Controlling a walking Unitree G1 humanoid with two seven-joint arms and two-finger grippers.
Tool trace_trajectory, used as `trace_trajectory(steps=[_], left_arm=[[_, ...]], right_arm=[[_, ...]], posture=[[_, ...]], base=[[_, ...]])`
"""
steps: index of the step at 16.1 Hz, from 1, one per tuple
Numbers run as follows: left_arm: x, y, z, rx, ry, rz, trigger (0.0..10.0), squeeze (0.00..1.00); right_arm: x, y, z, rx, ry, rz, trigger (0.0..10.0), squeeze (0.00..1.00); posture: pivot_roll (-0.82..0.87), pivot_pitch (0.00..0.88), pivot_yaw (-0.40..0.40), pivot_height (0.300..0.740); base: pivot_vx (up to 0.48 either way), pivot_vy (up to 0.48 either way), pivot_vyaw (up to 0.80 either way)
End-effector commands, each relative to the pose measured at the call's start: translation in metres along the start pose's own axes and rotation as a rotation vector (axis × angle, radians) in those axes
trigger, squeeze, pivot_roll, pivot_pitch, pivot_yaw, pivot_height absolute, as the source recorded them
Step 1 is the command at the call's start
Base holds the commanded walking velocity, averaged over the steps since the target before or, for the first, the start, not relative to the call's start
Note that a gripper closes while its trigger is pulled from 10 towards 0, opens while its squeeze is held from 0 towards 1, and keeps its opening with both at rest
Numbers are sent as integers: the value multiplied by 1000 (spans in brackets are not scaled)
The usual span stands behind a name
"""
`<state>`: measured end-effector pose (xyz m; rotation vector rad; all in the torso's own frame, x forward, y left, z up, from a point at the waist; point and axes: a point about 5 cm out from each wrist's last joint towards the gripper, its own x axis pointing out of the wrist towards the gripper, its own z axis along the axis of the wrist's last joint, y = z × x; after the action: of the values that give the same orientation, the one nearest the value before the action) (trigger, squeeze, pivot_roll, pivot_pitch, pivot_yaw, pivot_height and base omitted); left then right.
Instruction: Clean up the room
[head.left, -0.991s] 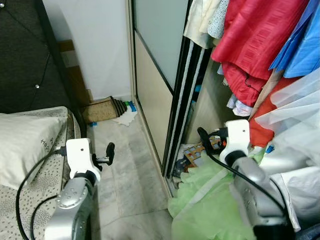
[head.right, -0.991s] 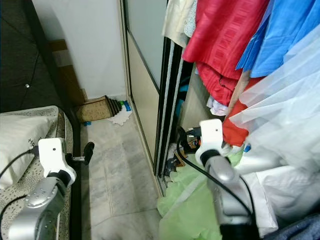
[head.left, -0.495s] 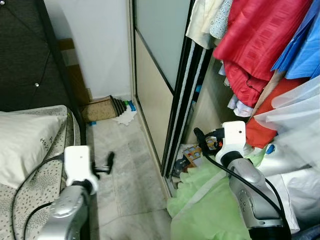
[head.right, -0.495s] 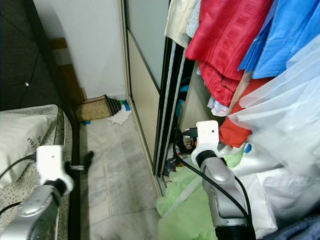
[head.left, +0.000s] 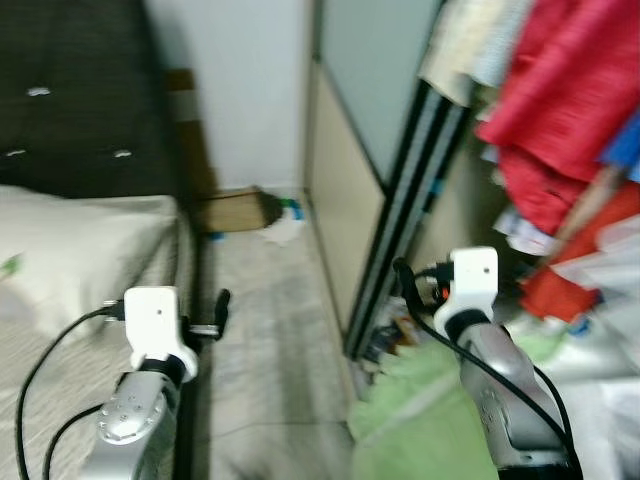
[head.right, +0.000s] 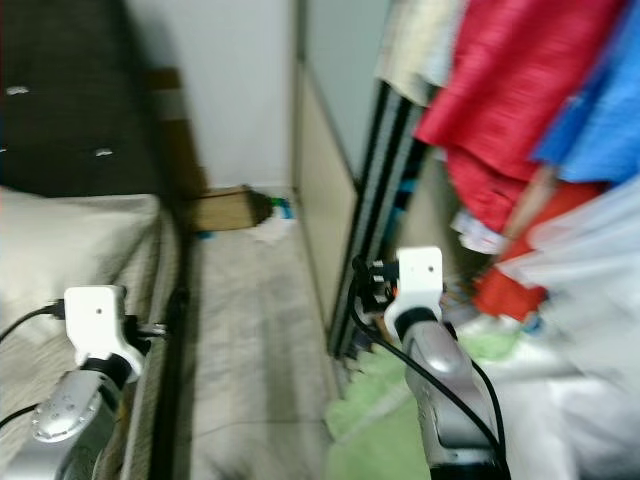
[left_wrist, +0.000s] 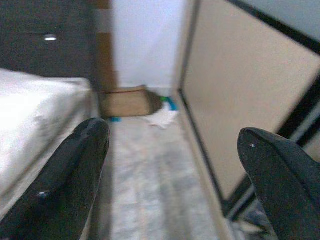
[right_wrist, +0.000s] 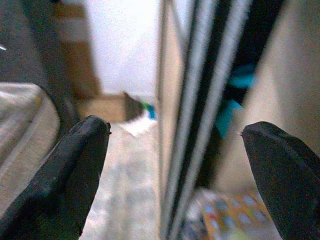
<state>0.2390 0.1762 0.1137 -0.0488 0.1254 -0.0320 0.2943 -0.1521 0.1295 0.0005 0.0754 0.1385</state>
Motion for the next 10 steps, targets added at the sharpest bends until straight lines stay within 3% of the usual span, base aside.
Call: trace_trajectory(steps=[1,4,6,8,10], left_arm=[[5,-4,4,-4,-19,-15,10000,0],[12,-12,8,15,-25,-40,10000,0],[15,-14,2,-44,30,-83,10000,0],[14,-23,4,52,12,-170,10000,0],[16,-29,7,99,-6,-188,10000,0]], right_arm=[[2,-3,0,3,-2,-15,10000,0],[6,-3,4,2,-19,-10,10000,0],[6,-2,2,12,-13,-9,10000,0],[6,0,2,-5,-11,13,10000,0],[9,-2,5,-11,-18,11,10000,0]], posture=[[-19,45,-39,740],[-11,67,-30,740],[-6,80,-42,740],[-4,93,-49,740],[-4,109,-51,740]], base=[[0,0,800],[0,0,800],[0,0,800],[0,0,800],[0,0,800]])
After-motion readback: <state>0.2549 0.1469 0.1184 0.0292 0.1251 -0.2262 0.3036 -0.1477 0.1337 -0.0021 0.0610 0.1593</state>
